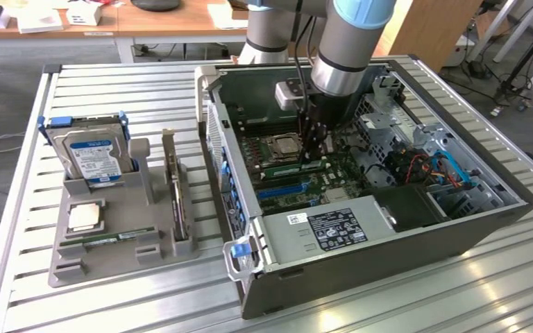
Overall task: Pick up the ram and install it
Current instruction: 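Press down the ram until it locks into place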
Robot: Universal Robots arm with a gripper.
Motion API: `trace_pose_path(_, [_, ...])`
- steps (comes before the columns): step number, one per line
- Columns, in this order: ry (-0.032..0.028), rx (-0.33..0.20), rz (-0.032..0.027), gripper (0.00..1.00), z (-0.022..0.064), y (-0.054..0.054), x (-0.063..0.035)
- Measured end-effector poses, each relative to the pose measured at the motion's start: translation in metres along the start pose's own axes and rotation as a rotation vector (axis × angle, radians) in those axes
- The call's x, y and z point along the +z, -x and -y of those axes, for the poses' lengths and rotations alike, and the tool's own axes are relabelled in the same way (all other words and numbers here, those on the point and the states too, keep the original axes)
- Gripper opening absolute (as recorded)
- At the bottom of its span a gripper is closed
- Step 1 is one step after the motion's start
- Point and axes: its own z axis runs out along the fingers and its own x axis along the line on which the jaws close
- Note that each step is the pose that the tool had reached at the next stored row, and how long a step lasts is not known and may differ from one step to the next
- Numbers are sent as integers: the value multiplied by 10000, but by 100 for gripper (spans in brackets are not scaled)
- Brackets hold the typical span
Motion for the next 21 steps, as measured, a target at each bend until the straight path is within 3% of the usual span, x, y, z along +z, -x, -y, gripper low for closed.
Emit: trace_pose_path(21, [1,0,-1,11,1,0,23])
